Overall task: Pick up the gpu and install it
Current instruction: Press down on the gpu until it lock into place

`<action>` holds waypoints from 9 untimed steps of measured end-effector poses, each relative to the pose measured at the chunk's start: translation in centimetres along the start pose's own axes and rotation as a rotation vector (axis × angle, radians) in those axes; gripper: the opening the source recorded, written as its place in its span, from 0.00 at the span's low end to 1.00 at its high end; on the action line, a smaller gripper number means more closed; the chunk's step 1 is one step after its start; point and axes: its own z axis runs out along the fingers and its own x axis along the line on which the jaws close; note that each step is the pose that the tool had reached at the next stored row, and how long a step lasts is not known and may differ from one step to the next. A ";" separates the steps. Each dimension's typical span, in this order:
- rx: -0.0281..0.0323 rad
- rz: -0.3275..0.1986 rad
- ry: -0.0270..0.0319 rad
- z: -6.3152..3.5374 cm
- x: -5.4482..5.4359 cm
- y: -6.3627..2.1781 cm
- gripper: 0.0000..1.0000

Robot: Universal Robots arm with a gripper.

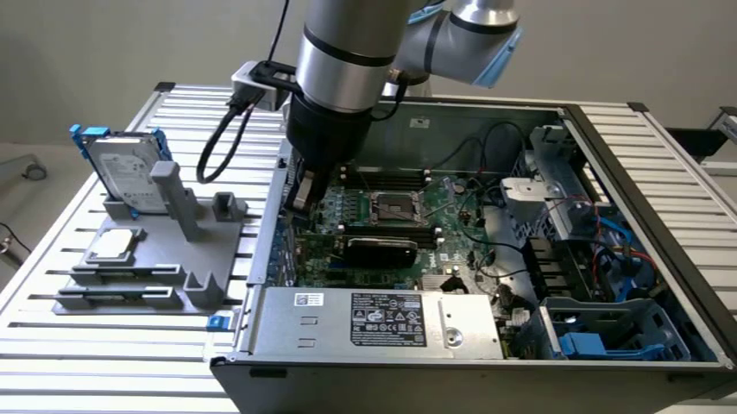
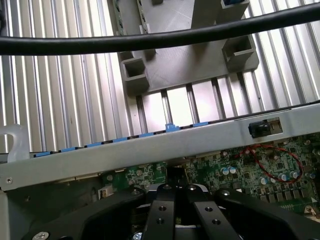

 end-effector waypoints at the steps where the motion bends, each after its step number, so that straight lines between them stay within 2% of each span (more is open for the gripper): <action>1: 0.0000 0.000 0.0000 0.00 0.0 0.01 0.11; 9: -0.0011 0.002 0.0006 -0.01 0.0 0.00 0.11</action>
